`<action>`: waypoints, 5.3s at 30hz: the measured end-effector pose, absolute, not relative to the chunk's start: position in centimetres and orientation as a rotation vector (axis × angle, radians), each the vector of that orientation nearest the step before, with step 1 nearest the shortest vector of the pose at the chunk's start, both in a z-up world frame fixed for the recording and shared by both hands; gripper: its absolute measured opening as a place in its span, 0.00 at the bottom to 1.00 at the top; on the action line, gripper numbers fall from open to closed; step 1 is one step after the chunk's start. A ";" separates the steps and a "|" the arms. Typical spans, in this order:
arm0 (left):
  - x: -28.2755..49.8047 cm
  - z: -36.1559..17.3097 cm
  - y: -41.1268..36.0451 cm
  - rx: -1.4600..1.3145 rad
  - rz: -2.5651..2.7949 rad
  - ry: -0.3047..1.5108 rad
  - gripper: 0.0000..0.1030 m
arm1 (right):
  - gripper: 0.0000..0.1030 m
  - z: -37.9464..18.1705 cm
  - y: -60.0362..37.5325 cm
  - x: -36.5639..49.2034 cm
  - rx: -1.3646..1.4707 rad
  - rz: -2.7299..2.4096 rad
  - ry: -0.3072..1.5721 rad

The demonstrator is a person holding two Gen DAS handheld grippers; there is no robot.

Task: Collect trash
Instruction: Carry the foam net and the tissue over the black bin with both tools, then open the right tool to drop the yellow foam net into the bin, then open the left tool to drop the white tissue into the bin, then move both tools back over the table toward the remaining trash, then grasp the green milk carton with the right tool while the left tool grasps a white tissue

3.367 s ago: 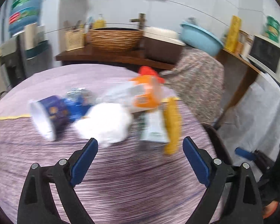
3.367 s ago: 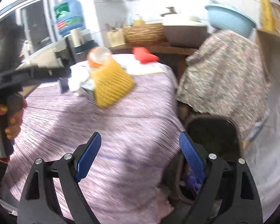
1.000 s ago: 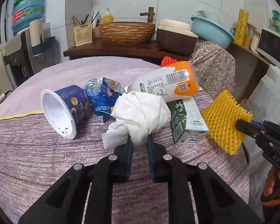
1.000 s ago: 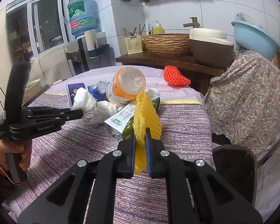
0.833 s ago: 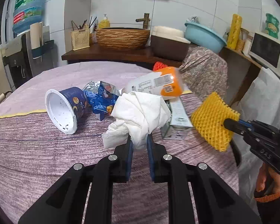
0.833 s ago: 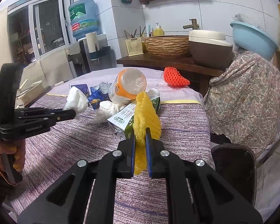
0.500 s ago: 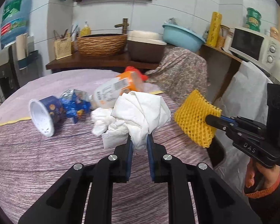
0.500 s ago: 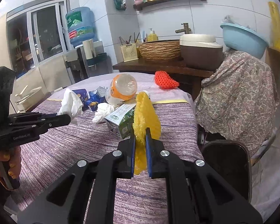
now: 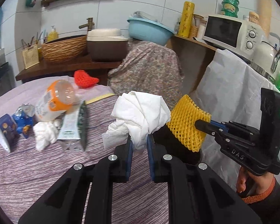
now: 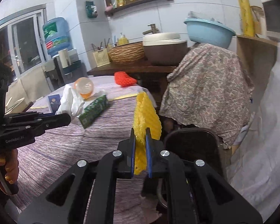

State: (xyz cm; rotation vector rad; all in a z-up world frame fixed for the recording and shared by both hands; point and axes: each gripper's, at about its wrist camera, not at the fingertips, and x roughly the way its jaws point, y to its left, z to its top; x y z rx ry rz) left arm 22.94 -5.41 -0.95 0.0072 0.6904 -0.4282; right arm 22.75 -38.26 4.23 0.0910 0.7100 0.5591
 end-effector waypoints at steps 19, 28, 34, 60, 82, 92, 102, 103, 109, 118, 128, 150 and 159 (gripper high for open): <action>24.8 -0.6 -12.4 0.031 -0.513 0.694 0.15 | 0.10 -7.9 -43.6 27.7 0.105 0.366 0.915; 25.8 -1.7 -14.6 0.041 -0.540 0.730 0.15 | 0.17 -12.1 -44.3 28.9 0.109 0.293 0.973; 26.1 -2.3 -15.7 0.052 -0.556 0.747 0.15 | 0.62 -12.0 -44.8 28.2 0.116 0.255 0.946; 30.0 -9.1 -23.5 0.142 -0.612 0.942 0.29 | 0.76 -7.4 -51.9 22.1 0.195 0.159 0.874; 28.6 -7.1 -21.5 0.125 -0.608 0.891 0.76 | 0.79 -7.3 -51.3 21.2 0.207 0.167 0.896; 27.1 -4.1 -16.1 0.092 -0.536 0.822 0.80 | 0.79 -5.9 -48.0 21.9 0.177 0.252 0.890; 26.0 -2.1 -7.7 0.061 -0.372 0.763 0.84 | 0.83 -2.7 -41.5 22.8 0.126 0.413 0.860; 25.9 -2.0 -6.8 0.054 -0.356 0.761 0.84 | 0.83 -2.3 -40.7 22.9 0.117 0.432 0.856; 25.5 -1.9 -0.7 -0.001 -0.239 0.764 0.85 | 0.83 -0.3 -34.9 23.0 0.070 0.566 0.838; 24.2 -1.9 7.5 -0.075 -0.093 0.767 0.85 | 0.83 2.9 -28.1 23.5 0.003 0.727 0.793; 22.9 -2.3 13.0 -0.145 -0.002 0.763 0.85 | 0.83 3.7 -19.3 25.2 -0.026 0.791 0.871; 22.4 -3.3 16.0 -0.185 0.006 0.769 0.85 | 0.61 0.2 -13.3 29.3 -0.026 0.604 0.983; 24.7 -3.8 14.1 -0.150 -0.042 0.818 0.85 | 0.50 0.6 -16.3 28.1 -0.019 0.641 0.974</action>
